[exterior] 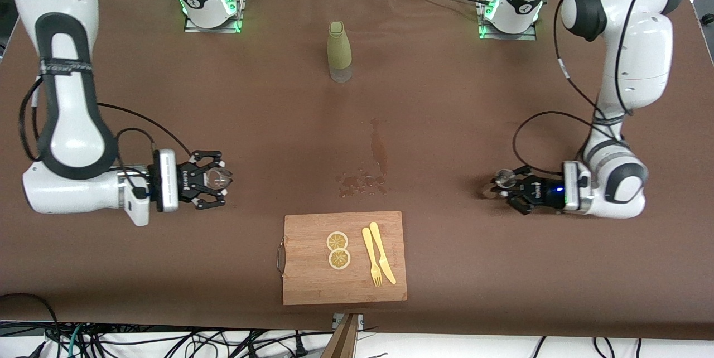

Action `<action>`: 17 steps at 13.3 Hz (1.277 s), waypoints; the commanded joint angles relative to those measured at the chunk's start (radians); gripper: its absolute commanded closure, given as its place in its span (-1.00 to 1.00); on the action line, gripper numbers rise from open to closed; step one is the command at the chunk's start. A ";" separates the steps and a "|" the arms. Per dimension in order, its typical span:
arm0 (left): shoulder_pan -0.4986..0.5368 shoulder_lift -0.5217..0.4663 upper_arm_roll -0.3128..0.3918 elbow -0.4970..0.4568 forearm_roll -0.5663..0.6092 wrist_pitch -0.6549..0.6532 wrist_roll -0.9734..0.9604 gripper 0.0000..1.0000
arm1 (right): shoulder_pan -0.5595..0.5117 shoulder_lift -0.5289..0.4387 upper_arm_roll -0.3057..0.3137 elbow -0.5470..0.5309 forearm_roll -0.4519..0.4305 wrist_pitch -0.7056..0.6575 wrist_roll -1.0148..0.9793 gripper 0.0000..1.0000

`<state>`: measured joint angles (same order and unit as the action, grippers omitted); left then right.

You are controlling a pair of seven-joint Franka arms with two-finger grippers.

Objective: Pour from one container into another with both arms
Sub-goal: 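Lower the glass cup with the right gripper while the left gripper lowers the jigger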

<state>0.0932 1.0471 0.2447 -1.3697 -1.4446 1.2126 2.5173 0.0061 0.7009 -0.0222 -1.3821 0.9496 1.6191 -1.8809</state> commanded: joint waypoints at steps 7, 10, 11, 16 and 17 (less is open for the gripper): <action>0.177 0.071 0.037 -0.025 0.181 -0.134 0.280 1.00 | -0.241 0.181 0.016 -0.112 0.057 -0.073 -0.420 0.81; 0.187 0.091 0.071 -0.040 0.203 -0.168 0.288 1.00 | -0.253 0.253 0.016 -0.107 0.130 -0.062 -0.521 0.79; 0.194 0.097 0.071 -0.040 0.214 -0.168 0.293 1.00 | -0.253 0.268 0.016 -0.107 0.153 -0.062 -0.546 0.79; 0.194 0.123 0.071 -0.039 0.214 -0.160 0.296 1.00 | -0.253 0.324 0.016 -0.106 0.207 -0.033 -0.650 0.34; 0.194 0.125 0.071 -0.039 0.214 -0.157 0.296 1.00 | -0.255 0.327 0.016 -0.106 0.207 -0.027 -0.650 0.05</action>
<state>0.2894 1.1740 0.3126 -1.3983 -1.2589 1.0618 2.7227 -0.2392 1.0114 -0.0151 -1.4928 1.1327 1.5838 -2.5009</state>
